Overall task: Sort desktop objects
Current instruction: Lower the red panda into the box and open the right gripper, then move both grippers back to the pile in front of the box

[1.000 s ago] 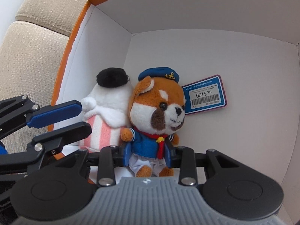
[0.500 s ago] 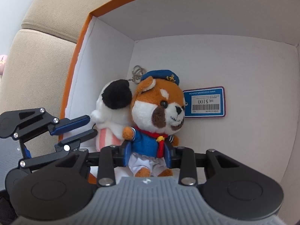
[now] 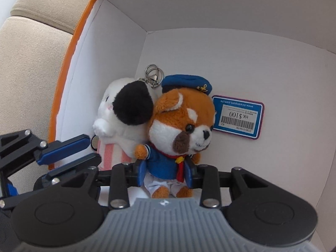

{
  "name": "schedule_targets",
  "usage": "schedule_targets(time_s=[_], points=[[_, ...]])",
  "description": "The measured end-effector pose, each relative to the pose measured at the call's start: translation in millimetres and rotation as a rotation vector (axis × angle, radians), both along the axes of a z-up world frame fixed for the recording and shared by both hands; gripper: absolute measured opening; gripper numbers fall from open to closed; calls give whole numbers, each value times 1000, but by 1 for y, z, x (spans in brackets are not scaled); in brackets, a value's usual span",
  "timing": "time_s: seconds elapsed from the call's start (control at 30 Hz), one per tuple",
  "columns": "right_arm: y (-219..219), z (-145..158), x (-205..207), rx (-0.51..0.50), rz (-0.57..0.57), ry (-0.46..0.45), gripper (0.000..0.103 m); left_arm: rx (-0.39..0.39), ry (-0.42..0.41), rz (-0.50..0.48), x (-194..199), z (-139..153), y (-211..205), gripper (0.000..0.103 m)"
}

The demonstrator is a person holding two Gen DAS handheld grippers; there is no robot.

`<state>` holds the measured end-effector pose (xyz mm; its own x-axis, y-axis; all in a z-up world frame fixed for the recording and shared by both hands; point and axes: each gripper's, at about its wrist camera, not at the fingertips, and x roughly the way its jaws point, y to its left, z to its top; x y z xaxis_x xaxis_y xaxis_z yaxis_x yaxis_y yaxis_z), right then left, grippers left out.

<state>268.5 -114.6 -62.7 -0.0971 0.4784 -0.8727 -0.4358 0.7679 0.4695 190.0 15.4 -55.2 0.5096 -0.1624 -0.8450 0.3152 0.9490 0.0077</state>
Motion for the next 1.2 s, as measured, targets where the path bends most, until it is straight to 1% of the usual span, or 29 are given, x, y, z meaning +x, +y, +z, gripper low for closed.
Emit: schedule_targets(time_s=[0.03,0.1,0.13,0.2,0.23,0.33,0.43,0.5,0.63,0.7,0.73,0.77,0.83,0.87,0.93,1.03,1.07,1.13,1.2], points=[[2,1,-1,-11,0,-12,43,-5,-18,12,-4,2,2,20],[2,6,-9,-41,13,-55,44,-20,-46,36,-12,8,5,20],[3,8,-12,-55,19,-77,49,-30,-56,49,-15,10,7,20],[6,12,-18,-82,33,-115,51,-57,-76,72,-21,14,9,20],[6,13,-20,-92,37,-123,54,-65,-84,85,-24,15,10,20],[5,16,-25,-109,31,-132,59,-87,-105,119,-30,16,14,20],[1,24,-28,-118,17,-160,63,-101,-133,142,-37,18,19,20],[-2,32,-32,-118,19,-192,65,-103,-143,150,-43,20,18,20],[-12,51,-50,-116,17,-276,65,-114,-164,157,-56,22,13,20],[-19,59,-61,-106,1,-336,65,-149,-162,160,-62,23,12,20],[-16,62,-53,-96,-13,-372,65,-161,-163,163,-66,23,12,20],[-24,68,-46,-77,-31,-409,65,-161,-170,169,-70,23,10,20],[-37,79,-71,-25,-72,-499,65,-155,-193,173,-78,24,8,20],[-45,86,-72,-5,-83,-535,65,-152,-202,171,-84,25,7,20],[-61,97,-86,27,-101,-585,65,-159,-205,171,-93,25,5,20],[-82,98,-107,115,-131,-656,65,-178,-191,171,-105,25,4,20],[-83,97,-118,128,-146,-671,65,-184,-182,170,-108,24,4,20],[-90,92,-129,133,-168,-668,69,-194,-166,170,-115,22,3,20],[-99,76,-141,148,-201,-670,69,-200,-155,170,-122,21,1,20]])
